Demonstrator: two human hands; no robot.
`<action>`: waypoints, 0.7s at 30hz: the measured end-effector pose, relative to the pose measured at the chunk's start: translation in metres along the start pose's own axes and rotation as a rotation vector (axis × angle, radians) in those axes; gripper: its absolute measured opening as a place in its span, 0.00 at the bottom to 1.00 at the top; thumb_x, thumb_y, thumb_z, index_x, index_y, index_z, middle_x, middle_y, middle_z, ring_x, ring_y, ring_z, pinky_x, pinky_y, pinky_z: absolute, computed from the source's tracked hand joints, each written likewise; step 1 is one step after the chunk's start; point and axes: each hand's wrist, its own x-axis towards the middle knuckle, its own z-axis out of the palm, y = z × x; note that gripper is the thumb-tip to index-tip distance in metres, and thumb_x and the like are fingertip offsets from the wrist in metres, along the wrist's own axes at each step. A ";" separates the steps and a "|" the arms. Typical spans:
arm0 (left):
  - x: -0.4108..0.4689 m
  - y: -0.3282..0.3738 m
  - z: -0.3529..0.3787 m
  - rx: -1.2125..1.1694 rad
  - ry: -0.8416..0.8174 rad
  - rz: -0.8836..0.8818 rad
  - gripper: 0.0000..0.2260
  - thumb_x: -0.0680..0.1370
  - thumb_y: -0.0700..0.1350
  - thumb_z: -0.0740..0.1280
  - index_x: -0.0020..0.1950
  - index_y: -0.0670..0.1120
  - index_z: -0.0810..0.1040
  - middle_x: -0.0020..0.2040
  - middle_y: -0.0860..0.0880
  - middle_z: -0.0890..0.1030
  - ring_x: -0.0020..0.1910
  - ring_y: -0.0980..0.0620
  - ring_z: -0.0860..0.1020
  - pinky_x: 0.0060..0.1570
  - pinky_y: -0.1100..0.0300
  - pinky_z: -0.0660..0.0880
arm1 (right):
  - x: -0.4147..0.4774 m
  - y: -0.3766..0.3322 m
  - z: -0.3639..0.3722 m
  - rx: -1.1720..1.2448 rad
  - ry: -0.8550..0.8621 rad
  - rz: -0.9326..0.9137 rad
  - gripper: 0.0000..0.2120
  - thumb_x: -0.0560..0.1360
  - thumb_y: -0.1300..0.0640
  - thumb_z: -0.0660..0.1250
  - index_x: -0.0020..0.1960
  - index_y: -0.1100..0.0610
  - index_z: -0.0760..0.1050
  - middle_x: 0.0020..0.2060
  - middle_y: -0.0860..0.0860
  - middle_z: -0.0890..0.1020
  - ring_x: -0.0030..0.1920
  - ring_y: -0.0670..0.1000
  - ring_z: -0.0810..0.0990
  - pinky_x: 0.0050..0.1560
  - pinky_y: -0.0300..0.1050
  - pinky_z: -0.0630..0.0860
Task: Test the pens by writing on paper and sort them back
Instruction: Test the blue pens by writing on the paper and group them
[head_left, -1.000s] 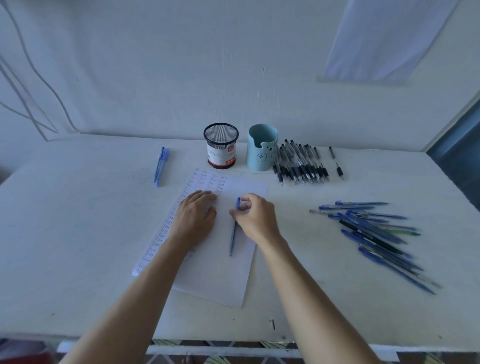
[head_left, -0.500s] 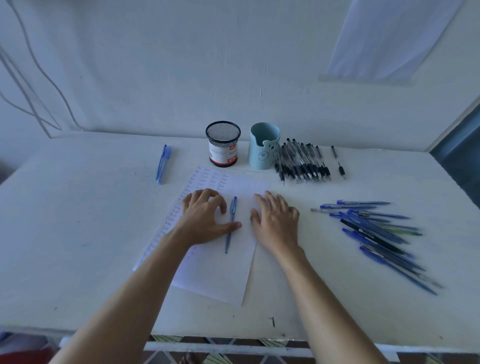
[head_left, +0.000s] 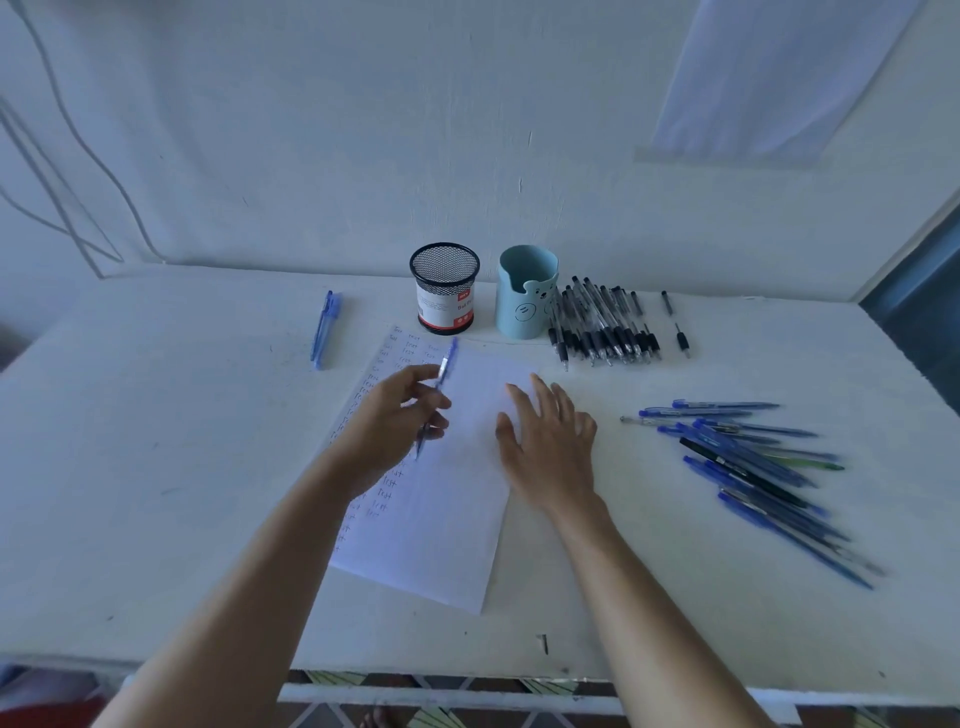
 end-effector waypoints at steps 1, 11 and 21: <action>-0.001 0.002 0.000 -0.127 0.001 -0.015 0.12 0.84 0.36 0.58 0.64 0.43 0.76 0.45 0.48 0.79 0.38 0.53 0.78 0.42 0.58 0.78 | -0.001 -0.002 -0.001 0.020 0.014 -0.023 0.32 0.76 0.39 0.41 0.75 0.46 0.64 0.79 0.50 0.60 0.78 0.54 0.55 0.71 0.59 0.53; -0.002 -0.002 -0.013 -1.097 -0.139 -0.192 0.31 0.69 0.75 0.58 0.30 0.48 0.57 0.30 0.50 0.55 0.31 0.51 0.54 0.36 0.56 0.55 | -0.005 -0.013 0.000 -0.063 -0.178 -0.068 0.30 0.77 0.31 0.52 0.76 0.42 0.57 0.80 0.48 0.51 0.79 0.52 0.47 0.74 0.61 0.47; 0.001 -0.015 -0.026 -1.010 0.115 -0.082 0.22 0.75 0.64 0.65 0.36 0.46 0.73 0.35 0.49 0.70 0.29 0.53 0.64 0.31 0.62 0.64 | -0.005 -0.020 0.002 -0.060 -0.183 -0.048 0.32 0.79 0.32 0.48 0.79 0.44 0.52 0.81 0.49 0.48 0.80 0.54 0.42 0.75 0.63 0.40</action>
